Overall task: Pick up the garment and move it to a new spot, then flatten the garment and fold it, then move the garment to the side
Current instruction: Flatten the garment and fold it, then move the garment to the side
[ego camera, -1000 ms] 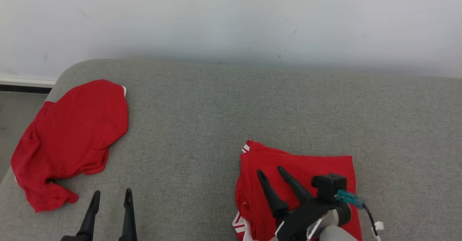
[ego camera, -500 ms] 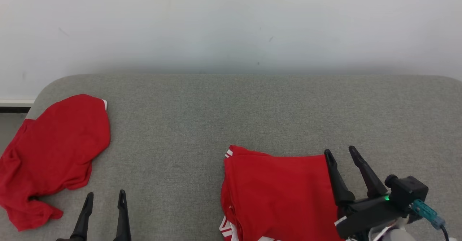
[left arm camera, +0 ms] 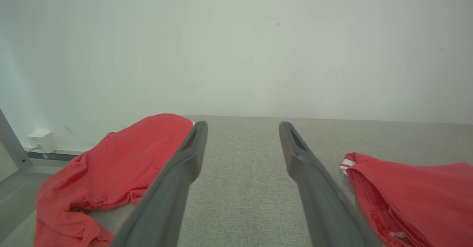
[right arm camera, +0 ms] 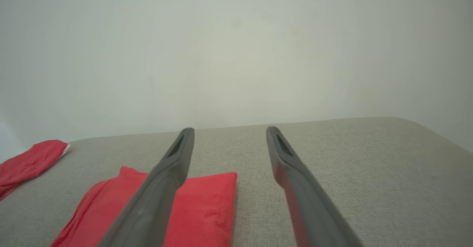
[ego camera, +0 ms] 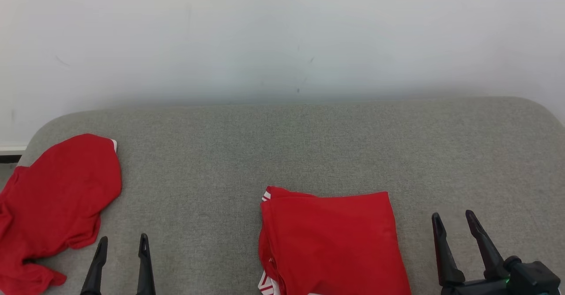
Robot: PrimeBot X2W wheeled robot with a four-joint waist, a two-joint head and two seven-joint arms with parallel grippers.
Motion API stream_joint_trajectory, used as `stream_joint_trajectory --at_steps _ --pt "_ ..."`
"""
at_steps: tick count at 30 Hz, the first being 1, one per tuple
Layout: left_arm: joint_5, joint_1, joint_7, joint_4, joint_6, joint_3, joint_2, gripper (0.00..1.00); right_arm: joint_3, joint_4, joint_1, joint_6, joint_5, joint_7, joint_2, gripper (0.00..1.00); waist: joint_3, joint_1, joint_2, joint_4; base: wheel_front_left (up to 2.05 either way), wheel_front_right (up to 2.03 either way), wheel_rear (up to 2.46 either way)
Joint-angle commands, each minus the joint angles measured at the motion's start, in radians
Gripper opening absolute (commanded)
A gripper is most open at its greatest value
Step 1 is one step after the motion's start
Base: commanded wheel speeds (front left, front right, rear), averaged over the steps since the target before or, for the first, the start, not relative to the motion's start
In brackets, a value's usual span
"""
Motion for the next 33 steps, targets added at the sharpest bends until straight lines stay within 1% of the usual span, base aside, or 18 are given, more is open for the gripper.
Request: stream_joint_trajectory --at_steps 1,4,8,15,23,33 --pt "0.007 0.017 0.0 -0.007 -0.004 -0.004 0.0 1.0 -0.008 -0.011 0.019 -0.003 -0.013 0.0 0.007 1.0 -0.006 0.0 0.0 -0.002 0.0 0.0 0.0" --pt "0.009 0.023 0.0 -0.009 0.002 -0.015 0.001 1.0 -0.028 -0.029 0.046 -0.003 -0.029 0.0 0.018 1.0 -0.014 0.0 0.0 0.0 0.0 0.0 0.0" --pt "0.015 0.032 0.0 0.004 -0.005 -0.018 0.0 1.0 -0.048 -0.041 0.075 -0.003 -0.051 0.0 0.03 1.0 -0.023 0.0 0.0 0.004 0.0 0.0 0.0" --pt "0.023 0.051 0.0 0.008 -0.038 -0.035 0.014 1.0 -0.065 -0.039 0.099 -0.003 -0.073 0.0 0.034 1.0 -0.034 0.0 0.0 0.01 0.0 0.0 0.0" --pt "-0.001 0.058 0.0 -0.003 -0.052 -0.037 0.018 1.0 -0.06 -0.041 0.114 -0.003 -0.085 0.0 0.044 1.0 -0.034 0.0 0.0 0.018 0.0 0.0 0.0" --pt "-0.001 0.048 0.0 0.009 -0.048 -0.035 0.02 1.0 -0.052 -0.03 0.112 -0.003 -0.103 0.0 0.047 1.0 -0.035 0.0 0.0 0.021 0.0 0.0 0.0"
